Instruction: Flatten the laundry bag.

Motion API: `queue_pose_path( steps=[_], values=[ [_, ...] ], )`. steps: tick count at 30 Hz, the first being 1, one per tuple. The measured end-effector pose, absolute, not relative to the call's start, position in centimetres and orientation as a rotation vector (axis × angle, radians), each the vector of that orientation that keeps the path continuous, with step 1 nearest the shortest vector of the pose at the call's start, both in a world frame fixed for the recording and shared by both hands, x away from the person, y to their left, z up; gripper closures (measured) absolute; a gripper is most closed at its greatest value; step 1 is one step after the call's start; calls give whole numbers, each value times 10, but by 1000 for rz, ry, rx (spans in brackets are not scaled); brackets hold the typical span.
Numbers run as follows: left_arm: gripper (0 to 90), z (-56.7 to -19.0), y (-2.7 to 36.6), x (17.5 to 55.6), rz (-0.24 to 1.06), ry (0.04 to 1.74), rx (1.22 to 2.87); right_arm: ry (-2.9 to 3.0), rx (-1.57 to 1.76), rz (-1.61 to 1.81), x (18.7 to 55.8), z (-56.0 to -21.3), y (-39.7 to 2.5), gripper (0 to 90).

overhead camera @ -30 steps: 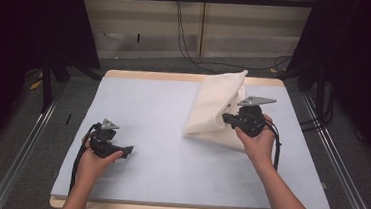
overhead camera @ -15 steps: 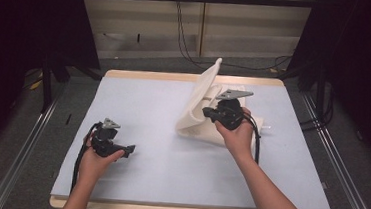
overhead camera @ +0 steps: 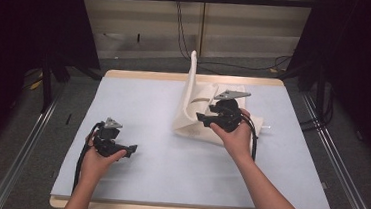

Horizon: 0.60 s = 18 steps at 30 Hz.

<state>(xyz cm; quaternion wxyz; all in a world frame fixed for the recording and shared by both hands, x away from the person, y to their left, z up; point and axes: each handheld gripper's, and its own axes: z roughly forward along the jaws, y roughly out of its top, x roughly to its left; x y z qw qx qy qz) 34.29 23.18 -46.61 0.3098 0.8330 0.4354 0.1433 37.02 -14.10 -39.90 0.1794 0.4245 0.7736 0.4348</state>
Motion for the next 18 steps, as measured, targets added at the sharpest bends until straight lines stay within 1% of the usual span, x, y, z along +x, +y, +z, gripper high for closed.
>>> queue_pose_path(
  steps=[6,9,10,18],
  values=[
    [62,-467,230,343,376,1149,2204,2172,1215,1232,370,-396,-146,323],
    [62,-467,229,343,399,1142,2222,2161,1217,1252,369,-394,-148,313],
    [62,-466,229,343,385,1143,2224,2156,1229,1264,369,-393,-150,297],
    [62,-466,227,343,383,1142,2211,2155,1241,1235,364,-389,-166,280]
  ],
)
